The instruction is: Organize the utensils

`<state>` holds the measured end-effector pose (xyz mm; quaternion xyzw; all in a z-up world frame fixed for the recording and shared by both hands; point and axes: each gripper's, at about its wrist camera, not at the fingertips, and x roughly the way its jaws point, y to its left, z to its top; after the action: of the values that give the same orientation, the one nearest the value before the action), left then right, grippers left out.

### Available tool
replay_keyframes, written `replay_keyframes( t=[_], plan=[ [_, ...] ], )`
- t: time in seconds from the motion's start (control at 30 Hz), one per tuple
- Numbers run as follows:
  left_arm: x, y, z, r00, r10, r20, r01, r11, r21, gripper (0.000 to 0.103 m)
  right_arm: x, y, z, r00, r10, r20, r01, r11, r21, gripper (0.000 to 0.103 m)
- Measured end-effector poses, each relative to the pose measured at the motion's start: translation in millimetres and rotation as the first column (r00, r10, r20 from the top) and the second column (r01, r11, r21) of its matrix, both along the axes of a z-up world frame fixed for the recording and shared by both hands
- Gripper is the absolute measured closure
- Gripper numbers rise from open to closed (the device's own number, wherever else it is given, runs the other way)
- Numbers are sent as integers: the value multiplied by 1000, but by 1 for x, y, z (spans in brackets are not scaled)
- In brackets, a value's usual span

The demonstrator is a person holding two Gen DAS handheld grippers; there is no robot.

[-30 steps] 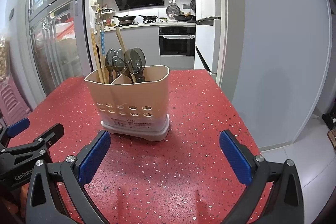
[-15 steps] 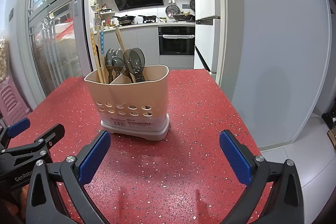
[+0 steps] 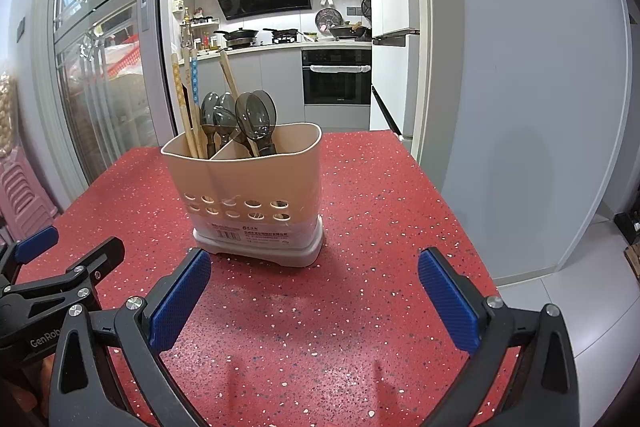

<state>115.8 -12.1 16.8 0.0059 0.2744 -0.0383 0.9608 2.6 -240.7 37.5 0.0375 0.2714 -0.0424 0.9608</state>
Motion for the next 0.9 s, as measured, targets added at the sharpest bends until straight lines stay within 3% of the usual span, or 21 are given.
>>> replay_keyframes(
  t=[0.9],
  plan=[
    [-2, 3, 0, 1000, 1, -7, -1, 1000, -1, 0, -1, 1, 1, 1000, 1, 1, -1, 1000, 1, 0]
  ],
)
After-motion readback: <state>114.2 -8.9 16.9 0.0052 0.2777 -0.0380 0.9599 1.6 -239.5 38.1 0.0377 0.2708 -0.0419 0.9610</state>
